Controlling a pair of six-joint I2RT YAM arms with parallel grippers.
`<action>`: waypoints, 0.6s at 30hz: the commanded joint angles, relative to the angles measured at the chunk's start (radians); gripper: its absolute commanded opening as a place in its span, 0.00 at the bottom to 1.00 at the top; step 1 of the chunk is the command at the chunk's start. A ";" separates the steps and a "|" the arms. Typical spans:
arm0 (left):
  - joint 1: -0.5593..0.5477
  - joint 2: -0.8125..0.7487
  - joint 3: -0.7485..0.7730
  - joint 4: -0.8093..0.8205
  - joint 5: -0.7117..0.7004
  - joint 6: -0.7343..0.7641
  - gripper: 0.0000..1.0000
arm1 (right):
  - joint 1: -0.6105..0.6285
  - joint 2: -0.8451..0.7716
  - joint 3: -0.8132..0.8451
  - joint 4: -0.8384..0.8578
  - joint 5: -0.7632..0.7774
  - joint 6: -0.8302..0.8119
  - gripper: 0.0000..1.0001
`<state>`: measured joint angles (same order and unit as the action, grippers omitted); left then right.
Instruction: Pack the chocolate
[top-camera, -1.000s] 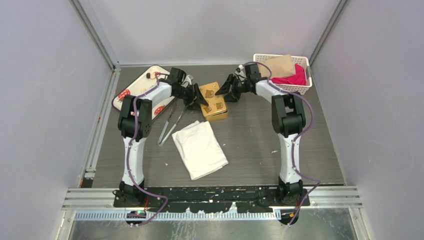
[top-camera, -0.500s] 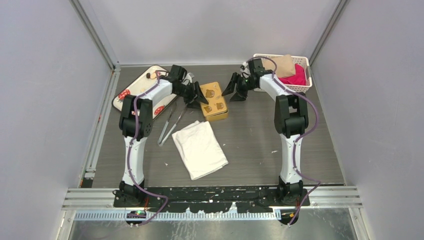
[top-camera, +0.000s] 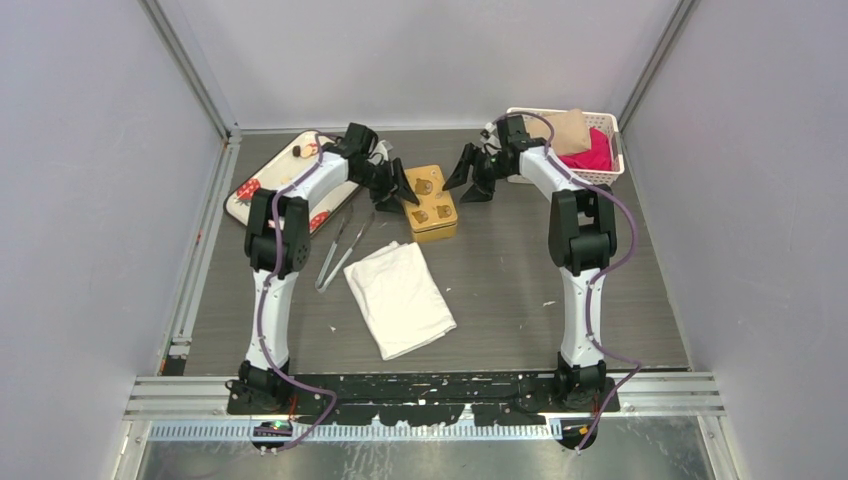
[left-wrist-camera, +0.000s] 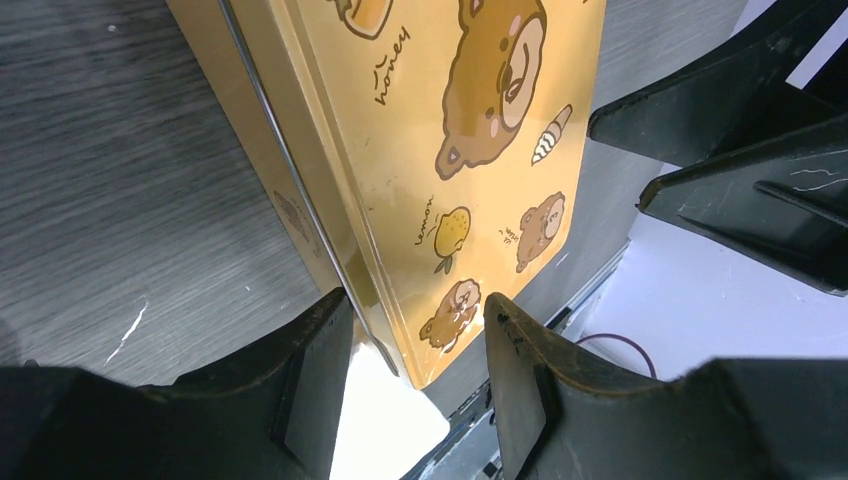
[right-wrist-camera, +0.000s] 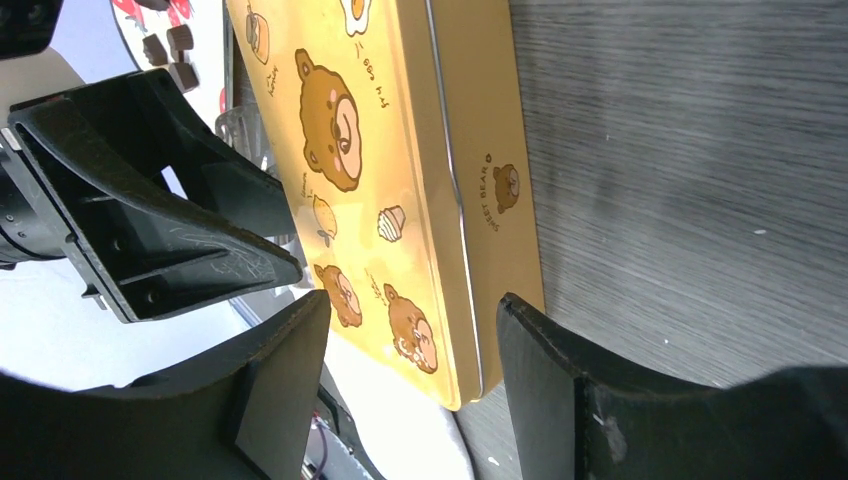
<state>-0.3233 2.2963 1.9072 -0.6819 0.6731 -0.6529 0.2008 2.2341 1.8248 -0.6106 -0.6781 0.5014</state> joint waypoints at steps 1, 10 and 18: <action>-0.011 0.016 0.062 -0.042 0.003 0.027 0.52 | 0.006 0.012 0.030 0.039 -0.040 0.018 0.67; -0.012 -0.002 0.045 -0.086 -0.026 0.045 0.52 | 0.006 0.014 0.035 0.016 -0.009 0.004 0.67; -0.011 -0.032 0.025 -0.112 -0.063 0.057 0.54 | 0.005 -0.021 0.049 -0.064 0.113 -0.051 0.68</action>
<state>-0.3321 2.3138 1.9293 -0.7712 0.6270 -0.6186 0.2012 2.2646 1.8252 -0.6289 -0.6231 0.4885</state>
